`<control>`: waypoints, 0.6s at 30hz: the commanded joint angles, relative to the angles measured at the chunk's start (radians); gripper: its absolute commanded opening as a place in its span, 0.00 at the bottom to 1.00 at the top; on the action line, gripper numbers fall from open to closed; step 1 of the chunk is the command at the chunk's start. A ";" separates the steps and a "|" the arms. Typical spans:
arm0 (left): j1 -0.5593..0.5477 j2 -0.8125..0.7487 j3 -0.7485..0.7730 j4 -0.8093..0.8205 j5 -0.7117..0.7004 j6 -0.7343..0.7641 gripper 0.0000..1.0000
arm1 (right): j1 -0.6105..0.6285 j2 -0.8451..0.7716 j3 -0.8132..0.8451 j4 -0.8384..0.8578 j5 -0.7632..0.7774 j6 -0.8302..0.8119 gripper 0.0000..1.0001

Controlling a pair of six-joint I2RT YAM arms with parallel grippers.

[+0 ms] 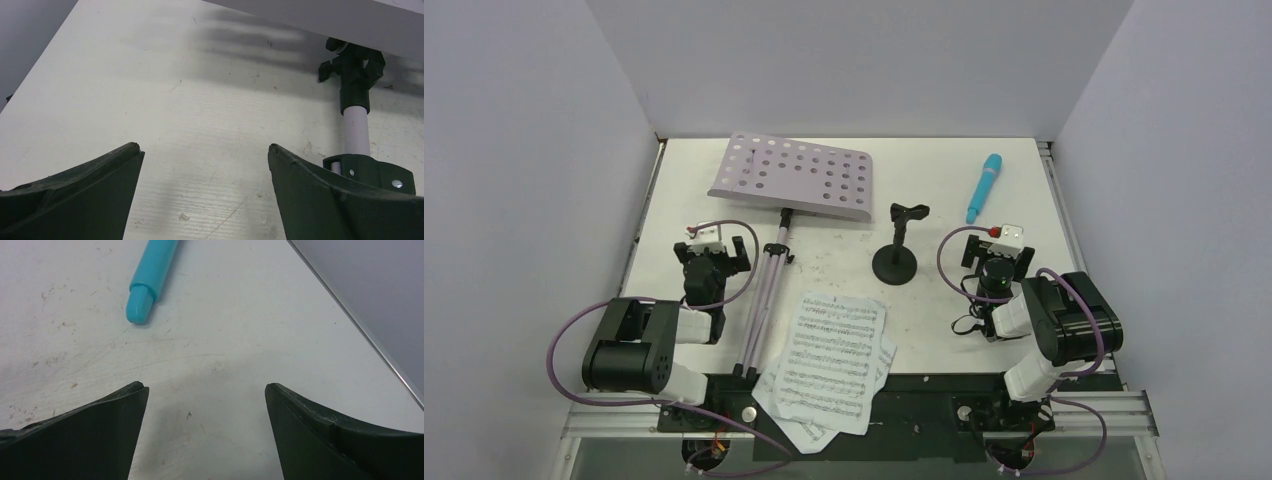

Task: Set up the instrument practice props

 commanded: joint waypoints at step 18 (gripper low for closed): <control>-0.076 -0.254 0.167 -0.442 -0.124 -0.034 0.96 | 0.025 -0.249 0.078 -0.256 -0.024 -0.013 0.90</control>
